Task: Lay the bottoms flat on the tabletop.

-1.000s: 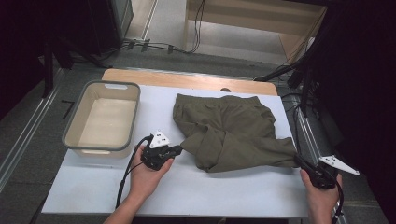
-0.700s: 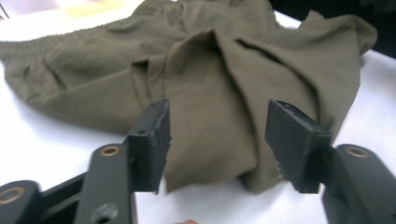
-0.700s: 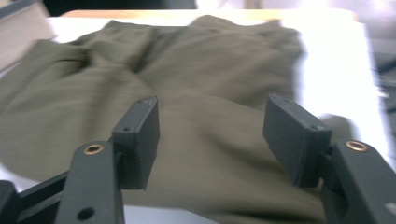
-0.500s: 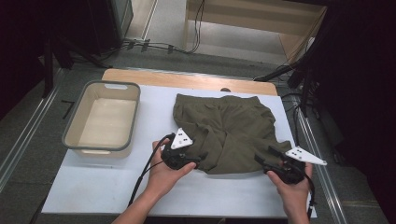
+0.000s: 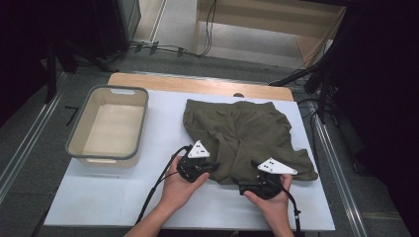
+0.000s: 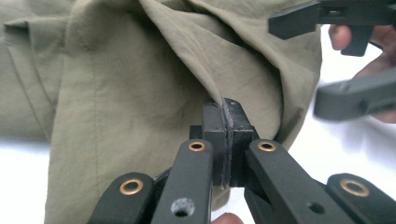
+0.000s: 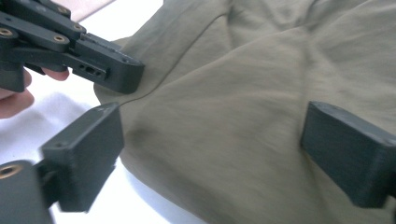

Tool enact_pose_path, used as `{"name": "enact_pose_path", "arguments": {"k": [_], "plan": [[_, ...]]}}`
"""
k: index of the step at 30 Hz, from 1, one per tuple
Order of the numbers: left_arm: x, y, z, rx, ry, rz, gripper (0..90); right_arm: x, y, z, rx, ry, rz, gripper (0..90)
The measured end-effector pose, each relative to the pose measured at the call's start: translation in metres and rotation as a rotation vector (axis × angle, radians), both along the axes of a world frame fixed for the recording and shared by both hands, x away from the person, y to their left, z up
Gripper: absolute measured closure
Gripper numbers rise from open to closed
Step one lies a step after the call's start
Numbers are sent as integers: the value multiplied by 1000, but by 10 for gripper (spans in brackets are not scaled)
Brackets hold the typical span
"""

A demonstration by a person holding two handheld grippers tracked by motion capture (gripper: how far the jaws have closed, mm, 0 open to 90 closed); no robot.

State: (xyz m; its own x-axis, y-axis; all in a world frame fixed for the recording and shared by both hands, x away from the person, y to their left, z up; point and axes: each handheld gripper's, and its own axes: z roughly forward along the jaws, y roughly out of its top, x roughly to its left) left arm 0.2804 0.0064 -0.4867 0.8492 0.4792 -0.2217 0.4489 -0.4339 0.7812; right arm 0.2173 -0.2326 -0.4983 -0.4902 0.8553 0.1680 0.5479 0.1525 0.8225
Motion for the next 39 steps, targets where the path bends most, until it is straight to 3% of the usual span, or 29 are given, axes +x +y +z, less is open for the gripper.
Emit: {"name": "enact_pose_path", "arguments": {"k": [4, 6, 9, 12, 15, 19, 23, 25, 28, 32, 35, 37, 39], "plan": [[-3, 1, -1, 10, 3, -15, 889, 1, 11, -5, -13, 8, -14, 27], [-3, 2, -3, 9, 10, -14, 888, 2, 14, -9, -52, 26, -49, 86], [-2, 6, -4, 7, 13, 3, 888, 1, 14, -12, -76, 25, -56, 375], [-2, 10, -2, 4, 9, 17, 889, -1, 7, -11, -75, 27, -28, 579], [-4, 14, 0, -1, -3, 29, 889, -6, -4, -8, -60, 17, -1, 703], [-6, 22, 2, 11, -11, 46, 889, -16, -20, -2, -63, -13, -3, 804], [-7, 34, 6, -3, -15, 70, 889, -24, -38, 0, -64, -15, -32, 821], [-9, 36, 8, -8, -12, 59, 889, -27, -48, -1, -17, -7, -21, 820], [-16, 35, 10, 9, -36, 56, 889, -33, -50, 0, -36, -17, -13, 820], [-26, 37, 7, -2, 17, 36, 888, -40, -50, 0, -51, -24, -26, 792], [-39, 37, -2, 22, 47, 8, 879, -43, -54, -4, -48, -20, -40, 760], [-45, 39, -4, 26, 58, -15, 820, -45, -56, -8, -54, -7, -51, 722], [-50, 41, 0, 25, 24, -10, 669, -44, -59, -12, -50, 9, -49, 687]]}}
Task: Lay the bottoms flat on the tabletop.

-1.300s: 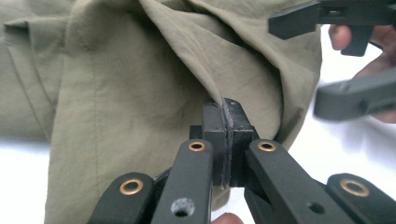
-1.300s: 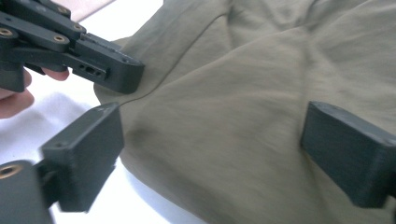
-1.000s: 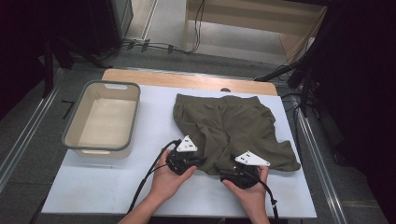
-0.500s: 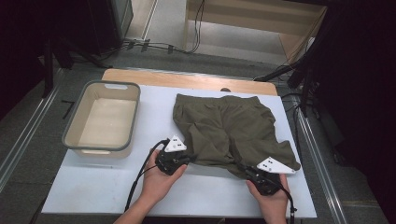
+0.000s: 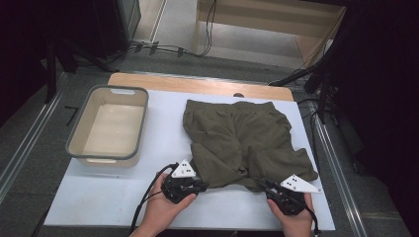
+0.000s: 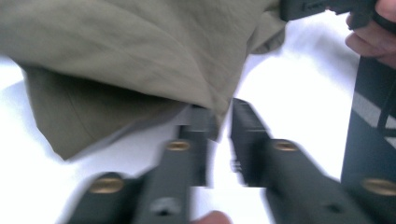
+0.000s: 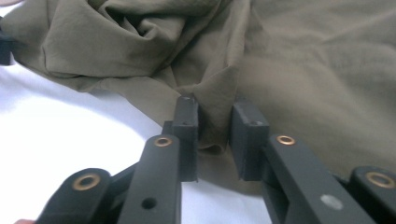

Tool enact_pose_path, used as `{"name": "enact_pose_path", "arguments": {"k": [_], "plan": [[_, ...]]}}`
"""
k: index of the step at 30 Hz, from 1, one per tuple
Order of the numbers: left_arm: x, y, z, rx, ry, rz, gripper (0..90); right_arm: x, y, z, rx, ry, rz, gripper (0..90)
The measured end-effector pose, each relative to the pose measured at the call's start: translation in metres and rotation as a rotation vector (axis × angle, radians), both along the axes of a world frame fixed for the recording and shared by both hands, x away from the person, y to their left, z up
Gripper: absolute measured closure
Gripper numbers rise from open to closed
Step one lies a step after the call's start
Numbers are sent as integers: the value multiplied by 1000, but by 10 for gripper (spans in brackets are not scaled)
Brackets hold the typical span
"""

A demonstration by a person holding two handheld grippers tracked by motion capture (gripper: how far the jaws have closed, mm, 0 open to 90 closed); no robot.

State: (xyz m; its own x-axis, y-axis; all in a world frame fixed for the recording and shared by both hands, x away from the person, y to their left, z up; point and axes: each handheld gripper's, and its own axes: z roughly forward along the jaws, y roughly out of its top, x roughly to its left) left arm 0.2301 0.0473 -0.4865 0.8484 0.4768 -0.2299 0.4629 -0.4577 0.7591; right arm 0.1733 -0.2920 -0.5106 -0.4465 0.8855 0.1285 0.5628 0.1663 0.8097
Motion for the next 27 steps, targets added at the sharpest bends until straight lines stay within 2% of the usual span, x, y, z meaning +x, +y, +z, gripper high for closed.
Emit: {"name": "enact_pose_path", "arguments": {"k": [1, 4, 7, 10, 14, 16, 18, 21, 23, 24, 27], "plan": [[-1, 1, 3, -11, -8, 3, 577, 0, -1, -2, 3, 1, -3, 643], [1, 7, 16, -39, -58, 24, 447, 1, -1, -1, -3, -4, -24, 548], [14, 11, 26, -68, -76, 77, 350, 1, -1, 1, 1, -10, -35, 534], [30, 8, 29, -42, -85, 114, 254, 1, -1, 0, -5, -6, -29, 533], [53, -1, 19, -1, -80, 167, 151, 2, 0, -2, -8, -1, -25, 533], [62, -5, 14, 14, -82, 192, 151, 2, 1, -4, -8, 2, -23, 538], [71, -8, 9, 19, -64, 201, 151, 3, 3, -6, -3, 13, -22, 561], [79, -13, 2, 30, -50, 206, 174, 4, 4, -10, -9, 19, -3, 654], [80, -14, -1, 38, -31, 201, 262, 4, 7, -13, -18, 30, 7, 708], [80, -14, -2, 48, -22, 191, 346, 4, 8, -14, -23, 32, 13, 733], [75, -12, -2, 29, 5, 158, 623, 4, 9, -14, -32, 35, 19, 772]]}}
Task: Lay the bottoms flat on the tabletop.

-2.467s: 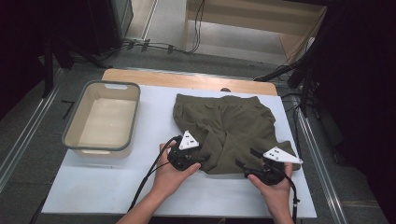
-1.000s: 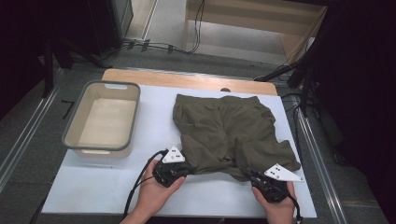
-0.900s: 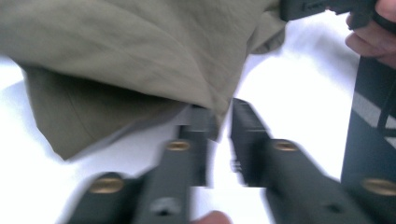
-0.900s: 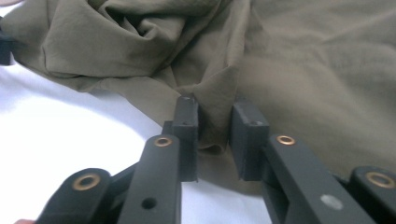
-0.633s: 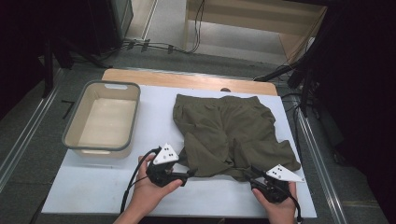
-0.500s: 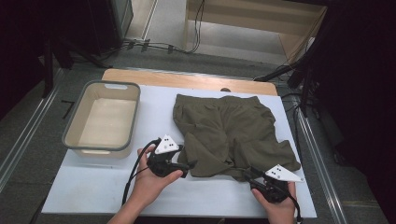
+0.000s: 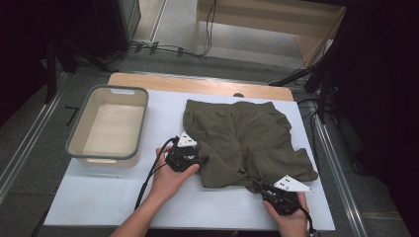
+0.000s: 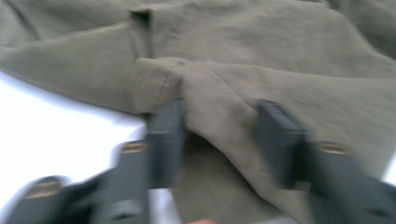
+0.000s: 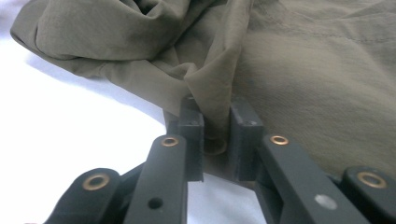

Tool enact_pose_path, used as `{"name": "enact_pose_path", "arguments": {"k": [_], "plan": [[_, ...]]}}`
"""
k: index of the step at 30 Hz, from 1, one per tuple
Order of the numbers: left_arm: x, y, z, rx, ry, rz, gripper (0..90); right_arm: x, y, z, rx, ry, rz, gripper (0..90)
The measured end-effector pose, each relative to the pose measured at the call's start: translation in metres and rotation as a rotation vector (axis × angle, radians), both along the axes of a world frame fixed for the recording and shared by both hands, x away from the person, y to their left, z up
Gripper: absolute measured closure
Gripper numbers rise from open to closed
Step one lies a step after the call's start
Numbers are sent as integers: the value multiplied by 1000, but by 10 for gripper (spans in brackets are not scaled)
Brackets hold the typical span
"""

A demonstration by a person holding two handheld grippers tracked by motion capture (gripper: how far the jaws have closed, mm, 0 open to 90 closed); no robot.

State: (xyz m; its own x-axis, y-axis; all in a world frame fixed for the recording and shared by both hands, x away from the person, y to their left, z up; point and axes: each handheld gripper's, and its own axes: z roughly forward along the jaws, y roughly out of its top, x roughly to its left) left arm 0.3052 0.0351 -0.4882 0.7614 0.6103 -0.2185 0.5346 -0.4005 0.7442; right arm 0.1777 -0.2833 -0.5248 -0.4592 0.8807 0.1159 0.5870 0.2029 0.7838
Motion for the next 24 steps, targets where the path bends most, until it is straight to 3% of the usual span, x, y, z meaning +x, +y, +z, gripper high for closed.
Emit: {"name": "enact_pose_path", "arguments": {"k": [2, 4, 7, 13, 17, 20, 24], "plan": [[-4, 2, 1, -9, 10, -23, 803, 0, 0, 0, 0, 1, 0, 776], [-10, 3, 2, -20, 22, -51, 874, 0, 0, 0, 0, 1, -1, 776], [-25, 4, 3, -37, 26, -94, 883, -1, 0, 1, 3, -4, -3, 754], [-61, 7, 4, -36, 16, -143, 886, -7, 2, 20, 70, -89, 19, 488], [-80, 6, 1, -30, 20, -166, 886, -14, 10, 37, 90, -147, 13, 437], [-95, 3, -2, -42, 33, -190, 886, -18, 21, 45, 95, -164, 33, 431], [-113, -3, -5, -39, 39, -223, 886, -18, 39, 46, 109, -142, 79, 422]]}}
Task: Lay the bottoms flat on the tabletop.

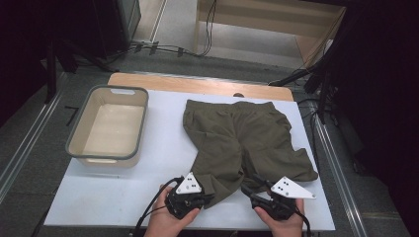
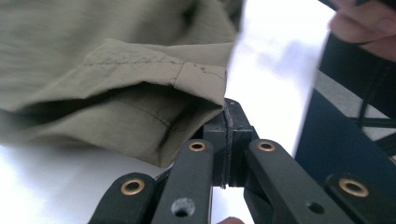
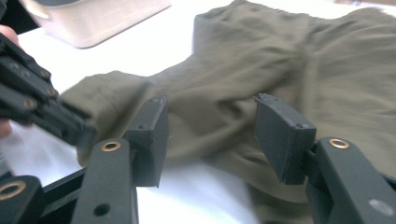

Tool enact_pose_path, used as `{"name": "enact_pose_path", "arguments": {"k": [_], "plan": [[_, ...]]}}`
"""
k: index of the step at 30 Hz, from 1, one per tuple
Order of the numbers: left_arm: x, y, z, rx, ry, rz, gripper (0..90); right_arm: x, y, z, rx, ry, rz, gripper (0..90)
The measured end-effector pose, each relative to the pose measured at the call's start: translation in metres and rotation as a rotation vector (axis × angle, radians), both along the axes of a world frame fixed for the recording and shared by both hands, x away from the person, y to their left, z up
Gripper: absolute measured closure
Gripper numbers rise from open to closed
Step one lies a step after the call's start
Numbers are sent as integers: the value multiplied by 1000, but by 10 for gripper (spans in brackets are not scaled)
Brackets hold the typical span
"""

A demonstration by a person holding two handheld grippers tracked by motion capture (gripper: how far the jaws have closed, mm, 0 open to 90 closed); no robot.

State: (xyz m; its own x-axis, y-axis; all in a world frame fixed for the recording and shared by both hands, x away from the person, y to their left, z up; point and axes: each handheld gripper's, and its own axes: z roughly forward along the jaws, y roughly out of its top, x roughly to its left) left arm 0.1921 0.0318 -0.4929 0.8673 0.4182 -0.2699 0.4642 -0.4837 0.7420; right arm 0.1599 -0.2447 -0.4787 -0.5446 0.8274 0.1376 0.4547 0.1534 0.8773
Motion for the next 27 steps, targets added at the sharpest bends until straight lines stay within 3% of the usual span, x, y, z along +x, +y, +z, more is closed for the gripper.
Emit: {"name": "enact_pose_path", "arguments": {"k": [4, 6, 8, 9, 12, 17, 22, 27], "plan": [[-14, -4, -1, 13, -12, -35, 885, 4, 18, -9, -17, 37, -3, 319], [-17, -3, -1, -9, -23, -59, 869, 7, 28, -15, -64, 55, -23, 246], [-18, 0, 1, -13, -24, -86, 798, 10, 35, -23, -106, 76, -41, 247], [-19, 2, 2, -17, -33, -91, 740, 12, 37, -27, -123, 87, -45, 269], [-17, 10, 8, -42, -56, -85, 584, 14, 39, -34, -152, 117, -47, 446], [3, 27, 24, -81, -92, -31, 375, 17, 35, -44, -173, 173, -5, 654], [30, 34, 28, -82, -103, 55, 307, 18, 33, -45, -173, 175, 23, 772], [61, 32, 19, -47, -105, 119, 300, 17, 31, -46, -178, 175, 34, 797]]}}
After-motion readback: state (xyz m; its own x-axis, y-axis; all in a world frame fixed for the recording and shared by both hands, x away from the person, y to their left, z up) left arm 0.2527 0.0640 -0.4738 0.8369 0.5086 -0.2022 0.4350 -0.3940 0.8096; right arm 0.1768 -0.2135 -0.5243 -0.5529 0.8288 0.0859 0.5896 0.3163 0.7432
